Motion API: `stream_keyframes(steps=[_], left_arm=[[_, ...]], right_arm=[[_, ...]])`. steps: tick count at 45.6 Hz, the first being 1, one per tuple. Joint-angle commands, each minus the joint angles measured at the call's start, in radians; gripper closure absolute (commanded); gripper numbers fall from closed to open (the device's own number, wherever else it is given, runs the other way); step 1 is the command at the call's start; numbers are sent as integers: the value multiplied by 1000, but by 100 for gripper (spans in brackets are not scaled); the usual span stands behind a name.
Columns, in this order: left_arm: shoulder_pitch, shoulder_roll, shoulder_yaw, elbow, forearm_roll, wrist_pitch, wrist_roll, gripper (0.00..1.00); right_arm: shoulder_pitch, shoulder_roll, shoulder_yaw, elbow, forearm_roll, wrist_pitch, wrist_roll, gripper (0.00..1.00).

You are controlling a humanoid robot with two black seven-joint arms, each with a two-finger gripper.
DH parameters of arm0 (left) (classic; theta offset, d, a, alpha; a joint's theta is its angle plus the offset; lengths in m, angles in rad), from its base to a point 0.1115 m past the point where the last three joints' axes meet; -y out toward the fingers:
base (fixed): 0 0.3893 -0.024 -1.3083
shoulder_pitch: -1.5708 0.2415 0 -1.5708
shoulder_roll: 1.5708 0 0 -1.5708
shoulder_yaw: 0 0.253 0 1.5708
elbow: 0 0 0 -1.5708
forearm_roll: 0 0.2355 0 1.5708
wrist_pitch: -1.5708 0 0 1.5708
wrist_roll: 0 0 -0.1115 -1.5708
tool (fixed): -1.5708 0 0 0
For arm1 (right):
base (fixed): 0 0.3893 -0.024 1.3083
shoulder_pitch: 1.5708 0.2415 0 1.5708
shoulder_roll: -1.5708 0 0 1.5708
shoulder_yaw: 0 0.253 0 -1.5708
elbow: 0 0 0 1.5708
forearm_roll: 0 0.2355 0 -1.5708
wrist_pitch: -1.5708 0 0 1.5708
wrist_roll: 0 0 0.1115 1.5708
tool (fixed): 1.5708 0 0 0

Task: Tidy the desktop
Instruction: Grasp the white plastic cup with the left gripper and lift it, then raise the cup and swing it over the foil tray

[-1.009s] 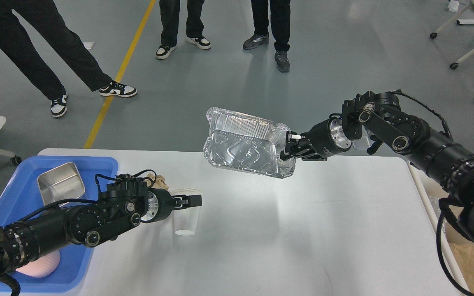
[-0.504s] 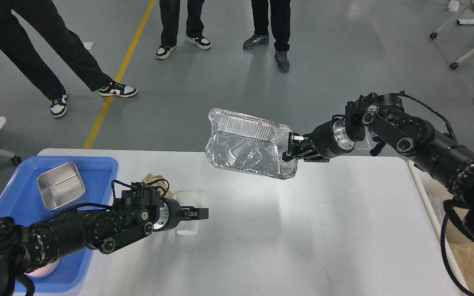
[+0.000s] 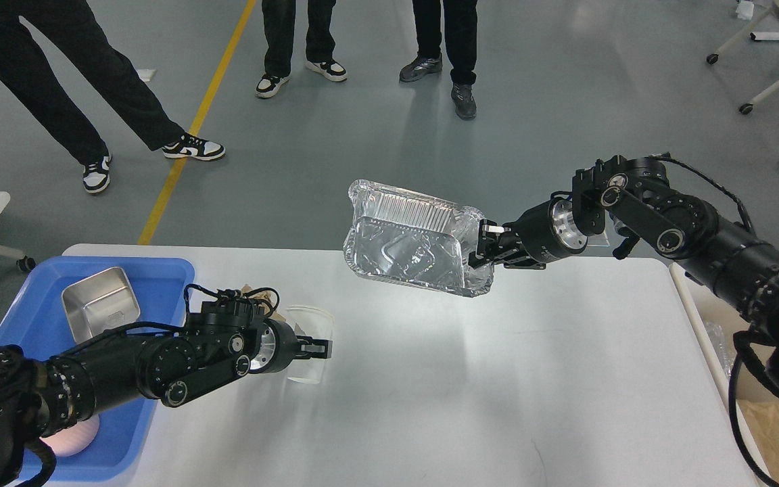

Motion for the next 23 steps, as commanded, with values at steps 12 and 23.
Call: stream_keyframes(steps=[12,23], left_arm=[[-199,269,-96,-248,-32,-213,11,86],[-348,645,-369,-524,-83,-524,41,86]], right_arm=[[8,-1,0,0,0,2,0,100],[15,-3,0,0,0,2,0,100]])
